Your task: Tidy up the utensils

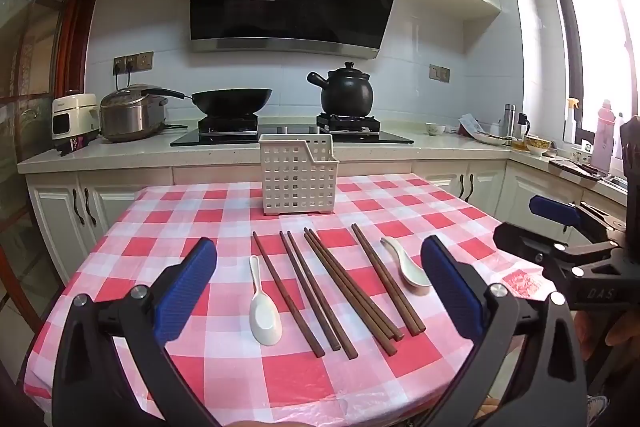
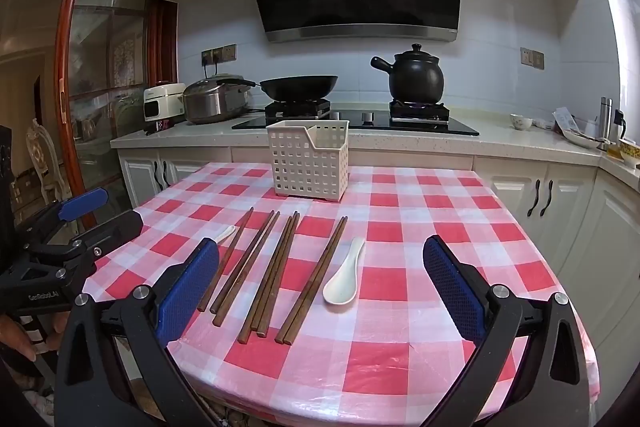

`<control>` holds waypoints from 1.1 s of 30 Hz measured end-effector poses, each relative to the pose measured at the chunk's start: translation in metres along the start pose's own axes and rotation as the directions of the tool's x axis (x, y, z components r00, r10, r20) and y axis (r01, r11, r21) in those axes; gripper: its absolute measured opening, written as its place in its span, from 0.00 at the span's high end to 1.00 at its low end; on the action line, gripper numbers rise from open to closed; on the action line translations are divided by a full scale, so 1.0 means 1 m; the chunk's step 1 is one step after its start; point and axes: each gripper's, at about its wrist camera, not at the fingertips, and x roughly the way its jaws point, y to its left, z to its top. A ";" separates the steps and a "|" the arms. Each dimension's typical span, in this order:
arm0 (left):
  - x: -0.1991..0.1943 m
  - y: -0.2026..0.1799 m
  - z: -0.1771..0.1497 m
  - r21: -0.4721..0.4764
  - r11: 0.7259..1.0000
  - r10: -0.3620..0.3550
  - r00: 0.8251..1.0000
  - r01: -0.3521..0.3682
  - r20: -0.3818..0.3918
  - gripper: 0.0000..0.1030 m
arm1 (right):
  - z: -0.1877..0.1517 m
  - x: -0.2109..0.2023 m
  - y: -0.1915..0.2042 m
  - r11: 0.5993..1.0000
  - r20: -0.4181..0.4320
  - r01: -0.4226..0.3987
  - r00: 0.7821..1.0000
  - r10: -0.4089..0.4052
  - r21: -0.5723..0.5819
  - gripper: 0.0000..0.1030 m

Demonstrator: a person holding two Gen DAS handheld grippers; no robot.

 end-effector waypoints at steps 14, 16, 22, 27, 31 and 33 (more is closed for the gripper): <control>-0.001 -0.002 0.000 0.000 1.000 -0.008 1.000 0.008 -0.005 0.04 | -0.001 0.000 0.000 1.000 -0.004 -0.008 1.000 0.008 -0.002 0.07; 0.003 0.001 -0.002 0.000 1.000 -0.012 1.000 0.012 -0.009 0.04 | 0.000 -0.001 -0.001 1.000 -0.004 -0.014 1.000 0.014 0.003 0.07; 0.003 0.006 -0.003 -0.004 0.999 -0.032 0.999 0.032 -0.017 0.04 | -0.004 0.003 -0.005 0.998 -0.006 -0.050 0.999 0.050 0.030 0.07; 0.004 0.009 -0.003 -0.013 0.999 -0.042 0.999 0.041 -0.020 0.04 | -0.001 0.000 -0.003 0.997 -0.001 -0.077 0.997 0.077 0.033 0.07; 0.005 0.007 -0.003 -0.014 0.999 -0.048 0.999 0.048 -0.024 0.04 | -0.002 -0.001 0.000 0.995 0.004 -0.100 0.995 0.100 0.017 0.07; 0.005 0.007 -0.003 -0.013 0.999 -0.047 0.999 0.047 -0.023 0.04 | -0.003 -0.001 0.001 0.994 0.007 -0.110 0.994 0.110 0.014 0.07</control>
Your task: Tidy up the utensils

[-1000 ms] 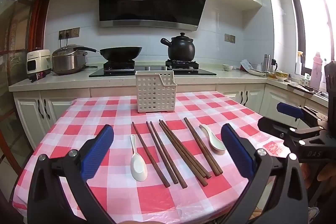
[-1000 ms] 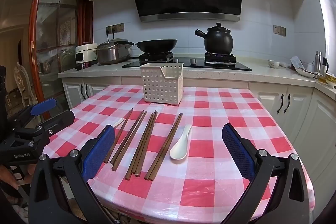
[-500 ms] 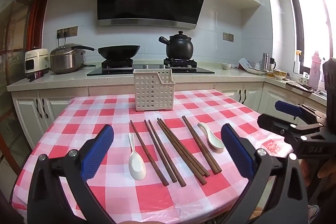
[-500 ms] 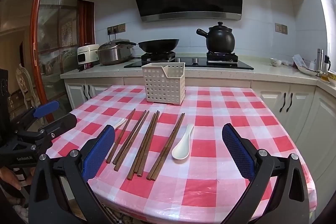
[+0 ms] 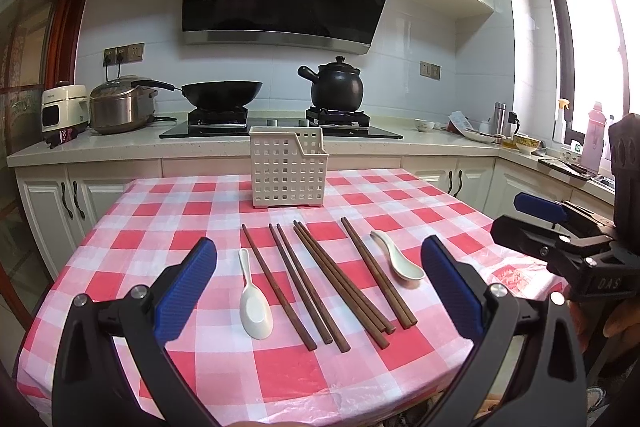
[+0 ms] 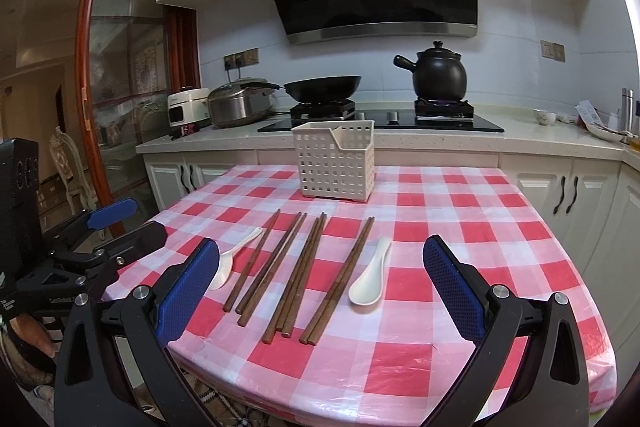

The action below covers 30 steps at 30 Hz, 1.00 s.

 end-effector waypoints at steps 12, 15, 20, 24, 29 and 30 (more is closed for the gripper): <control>0.000 0.001 -0.001 -0.001 1.000 -0.001 1.000 0.001 0.000 0.04 | 0.000 0.000 0.000 1.000 0.000 -0.008 1.000 0.008 -0.006 0.07; 0.000 0.001 -0.001 -0.001 1.000 0.001 1.000 -0.001 0.000 0.04 | 0.000 0.000 -0.001 1.000 -0.003 -0.009 1.000 0.009 -0.006 0.07; 0.000 0.001 -0.001 -0.002 1.000 0.000 1.000 0.000 0.000 0.04 | 0.000 0.000 -0.001 1.000 -0.002 -0.008 1.000 0.008 -0.004 0.07; 0.000 0.001 -0.001 0.000 1.000 0.000 1.000 0.000 0.000 0.04 | 0.000 0.000 -0.001 1.000 -0.001 -0.009 1.000 0.009 -0.003 0.07; 0.000 0.001 -0.001 -0.002 1.000 0.000 1.000 0.000 -0.001 0.04 | 0.000 0.000 -0.001 1.000 -0.003 -0.010 1.000 0.010 -0.004 0.07; 0.000 0.001 -0.001 -0.002 1.000 0.001 1.000 -0.001 0.000 0.04 | 0.000 0.000 -0.001 1.000 -0.003 -0.010 1.000 0.010 -0.004 0.07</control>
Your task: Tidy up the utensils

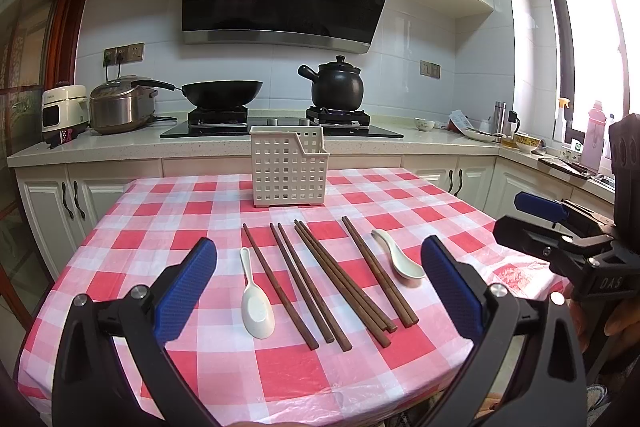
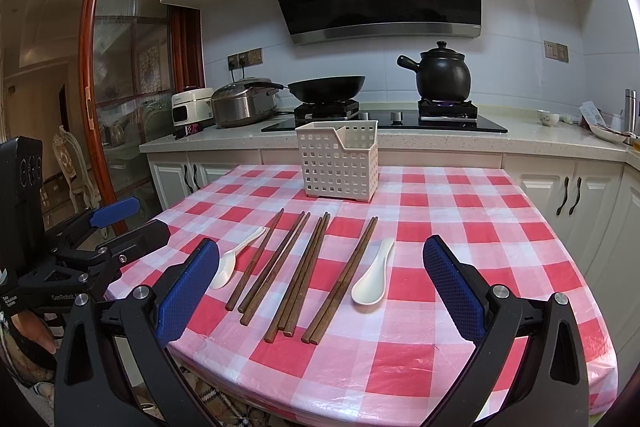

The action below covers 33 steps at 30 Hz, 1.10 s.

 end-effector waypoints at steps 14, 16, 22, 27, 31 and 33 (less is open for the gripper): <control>-0.001 0.000 -0.004 0.006 1.000 -0.025 1.000 0.025 0.000 0.04 | -0.001 0.000 -0.002 1.000 -0.003 0.002 1.000 -0.002 0.009 0.07; -0.001 0.000 -0.003 0.005 1.000 -0.026 1.000 0.026 -0.001 0.04 | -0.002 0.000 -0.001 1.000 -0.003 0.001 1.000 -0.001 0.010 0.07; -0.003 0.000 -0.004 0.005 1.000 -0.027 1.000 0.027 -0.003 0.04 | -0.001 0.000 -0.002 1.000 -0.004 0.002 1.000 -0.002 0.011 0.07; -0.003 0.000 -0.003 0.006 1.000 -0.026 1.000 0.026 -0.004 0.04 | -0.002 0.000 -0.001 1.000 -0.007 -0.003 1.000 0.003 0.009 0.07; -0.003 0.000 -0.003 0.006 1.000 -0.025 1.000 0.025 -0.003 0.04 | -0.002 0.000 0.000 1.000 -0.009 -0.004 1.000 0.004 0.004 0.07; -0.003 0.000 -0.003 0.004 1.000 -0.026 1.000 0.026 -0.004 0.04 | -0.002 0.000 0.000 1.000 -0.008 -0.003 1.000 0.003 0.007 0.07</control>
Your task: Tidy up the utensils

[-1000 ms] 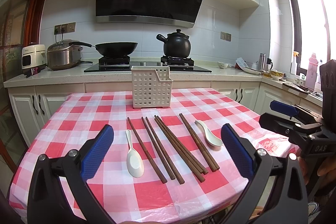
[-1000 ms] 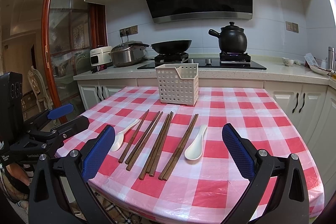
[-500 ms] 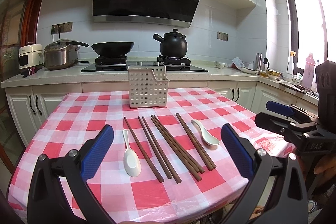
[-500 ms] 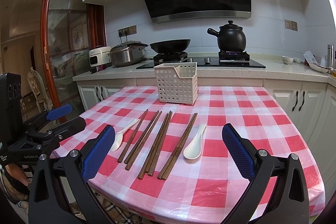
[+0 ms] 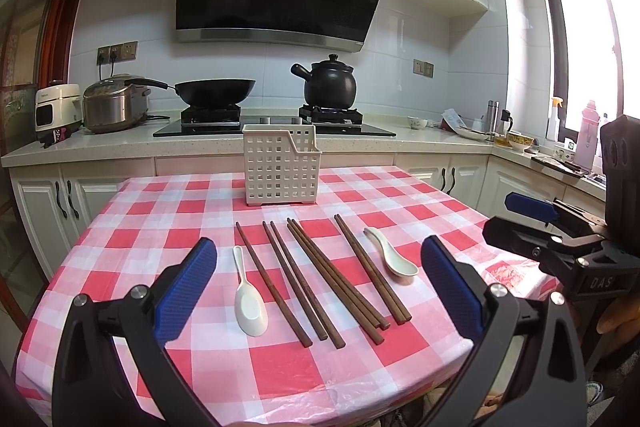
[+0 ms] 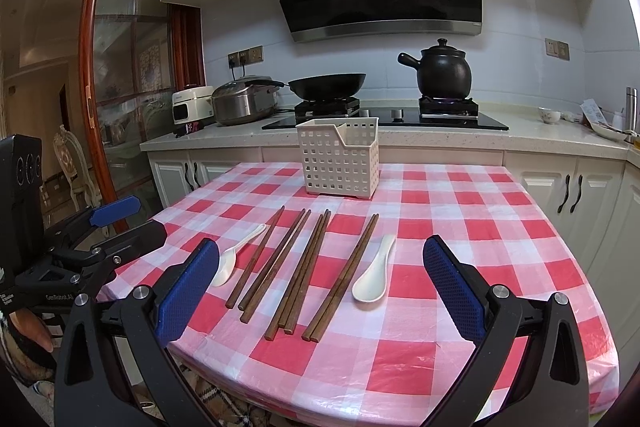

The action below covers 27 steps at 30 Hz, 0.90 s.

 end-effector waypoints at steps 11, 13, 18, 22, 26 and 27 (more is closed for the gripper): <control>0.000 0.000 0.000 0.001 1.000 0.000 1.000 0.000 -0.001 0.04 | 0.000 0.001 0.000 1.000 -0.002 0.000 1.000 0.000 0.002 0.07; 0.000 0.000 0.000 0.000 1.000 0.000 1.000 0.000 -0.002 0.04 | 0.000 0.001 0.000 1.000 -0.002 0.000 1.000 0.000 0.003 0.07; 0.006 0.006 0.001 -0.013 1.000 0.014 0.999 -0.014 -0.035 0.04 | 0.000 0.008 -0.005 0.999 -0.024 0.031 0.999 -0.031 0.009 0.07; 0.020 0.021 0.005 -0.059 0.996 0.059 0.995 -0.063 -0.077 0.04 | 0.000 0.033 -0.015 0.995 -0.116 0.096 0.989 -0.094 0.005 0.07; 0.037 0.038 0.006 -0.097 0.989 0.096 0.988 -0.108 -0.124 0.04 | -0.001 0.058 -0.026 0.990 -0.181 0.139 0.974 -0.134 0.015 0.07; 0.043 0.043 0.007 -0.100 0.988 0.102 0.985 -0.116 -0.138 0.04 | -0.001 0.065 -0.029 0.988 -0.199 0.152 0.969 -0.146 0.017 0.07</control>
